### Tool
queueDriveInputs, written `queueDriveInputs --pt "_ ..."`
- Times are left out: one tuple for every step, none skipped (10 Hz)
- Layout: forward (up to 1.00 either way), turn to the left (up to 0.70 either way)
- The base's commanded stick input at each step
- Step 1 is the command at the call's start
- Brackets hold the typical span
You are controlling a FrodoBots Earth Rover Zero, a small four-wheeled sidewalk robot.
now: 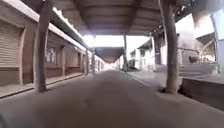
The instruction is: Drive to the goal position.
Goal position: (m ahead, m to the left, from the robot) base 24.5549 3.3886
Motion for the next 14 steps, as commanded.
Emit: queueDriveInputs --pt "0.7 0.0" --pt "0.7 0.0" --pt "0.7 0.0" --pt "0.7 0.0" --pt "0.7 0.0" --pt "0.7 0.0" --pt "0.7 0.0" --pt "0.7 0.09" --pt "0.7 0.32" --pt "0.7 0.35" --pt "0.7 0.35" --pt "0.7 0.35" --pt "0.7 0.35" --pt "0.7 0.35"
